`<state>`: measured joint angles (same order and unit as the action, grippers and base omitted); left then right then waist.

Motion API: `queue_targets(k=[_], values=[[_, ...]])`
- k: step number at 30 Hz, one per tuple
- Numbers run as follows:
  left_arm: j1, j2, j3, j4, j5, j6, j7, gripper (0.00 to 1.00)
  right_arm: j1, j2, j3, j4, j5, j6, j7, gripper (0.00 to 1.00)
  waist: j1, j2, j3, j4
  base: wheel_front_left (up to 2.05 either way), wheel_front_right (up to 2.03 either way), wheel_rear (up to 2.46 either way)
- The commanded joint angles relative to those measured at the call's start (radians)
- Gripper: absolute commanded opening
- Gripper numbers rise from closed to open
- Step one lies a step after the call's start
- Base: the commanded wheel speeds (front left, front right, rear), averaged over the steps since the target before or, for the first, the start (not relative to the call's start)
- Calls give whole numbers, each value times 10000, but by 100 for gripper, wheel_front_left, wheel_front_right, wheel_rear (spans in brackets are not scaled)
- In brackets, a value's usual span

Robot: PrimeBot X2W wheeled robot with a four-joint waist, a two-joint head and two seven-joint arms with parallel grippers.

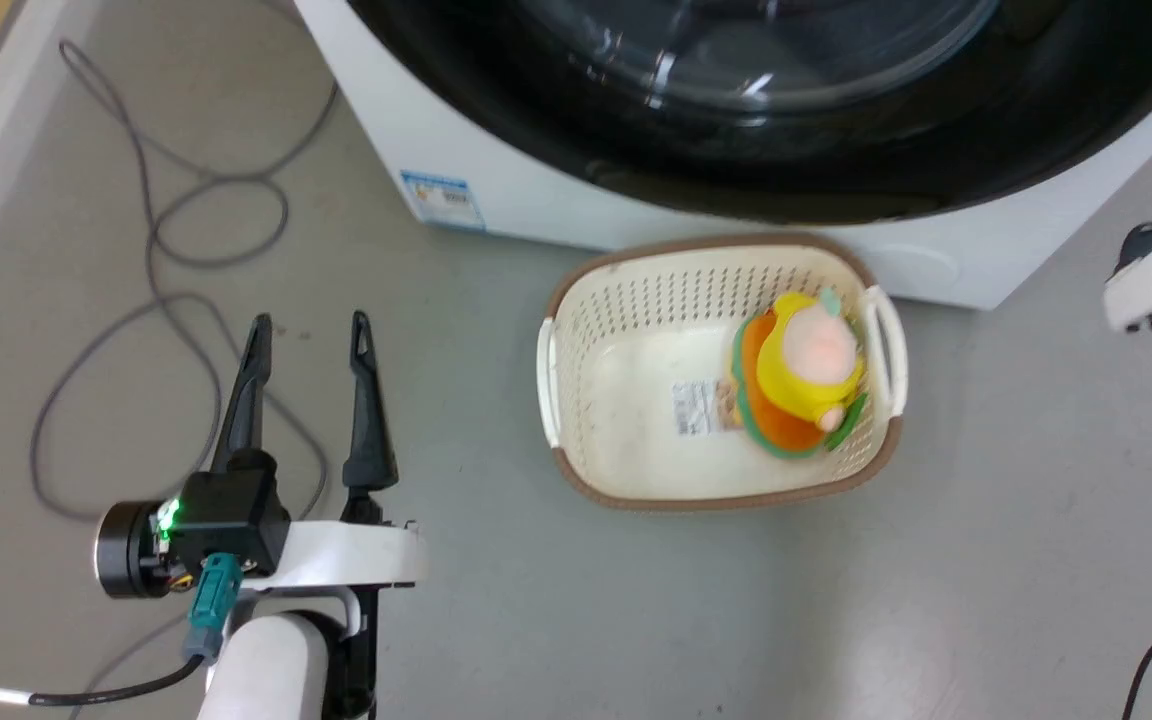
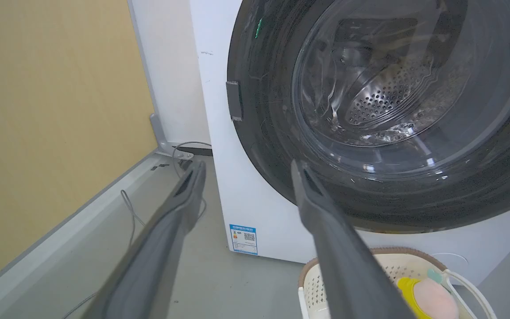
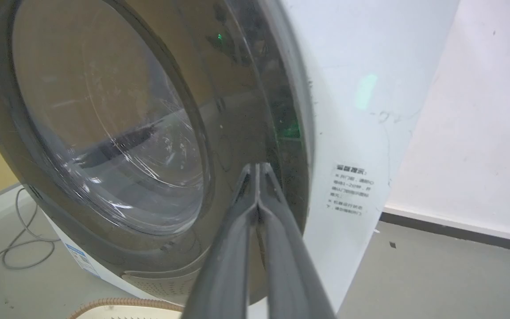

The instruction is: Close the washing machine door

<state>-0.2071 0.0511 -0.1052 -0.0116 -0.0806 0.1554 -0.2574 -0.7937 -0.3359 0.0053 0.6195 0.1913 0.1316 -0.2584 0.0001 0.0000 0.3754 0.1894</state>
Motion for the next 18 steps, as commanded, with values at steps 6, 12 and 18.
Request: queue_targets(k=[6,12,18], values=[[547,0,259,274,239,-115,-44,100,1596,684,-617,-2205,-354,-9,-34,0,-1,0,-1274,-596,0,0,0],[1026,90,444,416,370,-189,-44,100,3172,1474,-1004,-4113,-798,-9,-34,0,-1,0,-2022,-1071,0,0,0],[1529,165,598,503,444,-209,-44,100,4647,2116,-981,-5163,-905,-9,-34,0,-1,0,-2590,-1530,0,0,0]])
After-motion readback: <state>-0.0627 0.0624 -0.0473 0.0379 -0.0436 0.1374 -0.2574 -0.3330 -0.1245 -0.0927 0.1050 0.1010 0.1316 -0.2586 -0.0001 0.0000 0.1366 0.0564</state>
